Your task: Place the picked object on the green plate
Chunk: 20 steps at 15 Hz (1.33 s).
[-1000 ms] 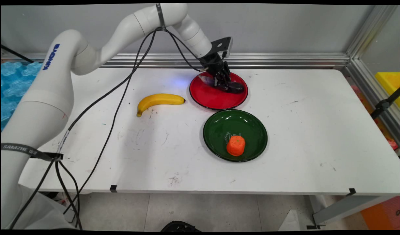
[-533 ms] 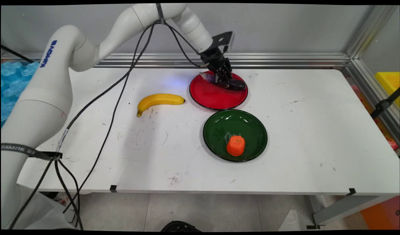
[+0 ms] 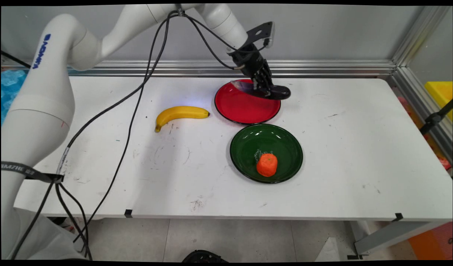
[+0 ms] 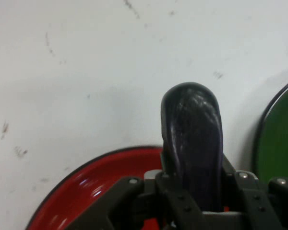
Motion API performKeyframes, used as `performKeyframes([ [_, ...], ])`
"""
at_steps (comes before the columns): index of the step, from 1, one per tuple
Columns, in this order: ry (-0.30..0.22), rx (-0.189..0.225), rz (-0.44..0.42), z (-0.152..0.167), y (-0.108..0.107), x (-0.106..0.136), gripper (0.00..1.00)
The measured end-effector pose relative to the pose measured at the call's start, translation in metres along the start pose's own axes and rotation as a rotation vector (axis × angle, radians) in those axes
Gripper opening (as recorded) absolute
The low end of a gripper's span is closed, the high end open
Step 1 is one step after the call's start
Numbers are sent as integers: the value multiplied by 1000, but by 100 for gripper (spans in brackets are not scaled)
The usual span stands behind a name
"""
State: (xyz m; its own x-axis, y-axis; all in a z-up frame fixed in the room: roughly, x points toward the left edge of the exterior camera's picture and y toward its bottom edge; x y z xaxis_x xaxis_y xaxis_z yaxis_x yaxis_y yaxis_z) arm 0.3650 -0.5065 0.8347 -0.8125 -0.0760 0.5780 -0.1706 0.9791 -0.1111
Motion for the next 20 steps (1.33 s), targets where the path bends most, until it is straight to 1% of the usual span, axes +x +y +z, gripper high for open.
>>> performKeyframes([
  [4, 7, -1, -33, -2, 36, 19, 0],
  [5, 7, 0, -38, -2, 42, 21, 0],
  [8, 1, 0, -60, 2, 70, 26, 0],
  [15, -15, 1, -93, 17, 115, 23, 0],
  [20, -26, 5, -107, 32, 133, 14, 0],
])
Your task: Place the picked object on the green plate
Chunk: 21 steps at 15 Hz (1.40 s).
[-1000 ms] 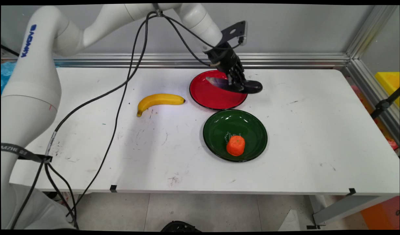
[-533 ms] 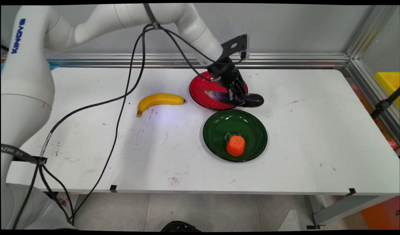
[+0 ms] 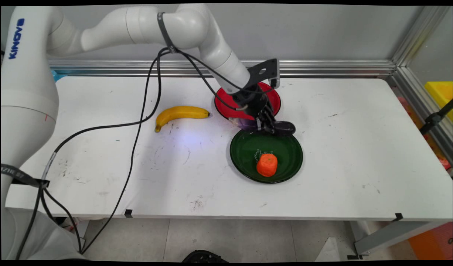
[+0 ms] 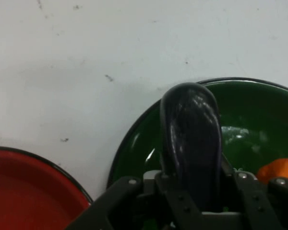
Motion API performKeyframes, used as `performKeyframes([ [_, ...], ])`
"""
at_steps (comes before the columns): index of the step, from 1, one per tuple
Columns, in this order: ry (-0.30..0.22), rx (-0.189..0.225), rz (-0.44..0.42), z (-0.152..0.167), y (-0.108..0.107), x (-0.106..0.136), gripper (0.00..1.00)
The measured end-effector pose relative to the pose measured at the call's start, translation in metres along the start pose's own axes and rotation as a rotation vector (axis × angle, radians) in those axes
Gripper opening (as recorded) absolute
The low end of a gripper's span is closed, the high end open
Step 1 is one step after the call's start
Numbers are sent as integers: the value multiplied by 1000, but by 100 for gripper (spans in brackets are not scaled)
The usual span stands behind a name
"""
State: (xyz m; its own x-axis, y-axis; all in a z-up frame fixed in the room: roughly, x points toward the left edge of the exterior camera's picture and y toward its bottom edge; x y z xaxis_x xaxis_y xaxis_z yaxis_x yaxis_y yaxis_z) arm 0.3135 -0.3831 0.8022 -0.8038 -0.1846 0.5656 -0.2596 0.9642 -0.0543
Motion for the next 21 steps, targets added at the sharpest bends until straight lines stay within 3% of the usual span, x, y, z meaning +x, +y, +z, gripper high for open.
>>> performKeyframes([
  [14, 12, -17, -10, 34, 15, -16, 0],
  [15, 14, -19, -10, 35, 15, -16, 100],
  [21, 29, -27, -6, 33, 12, -12, 100],
])
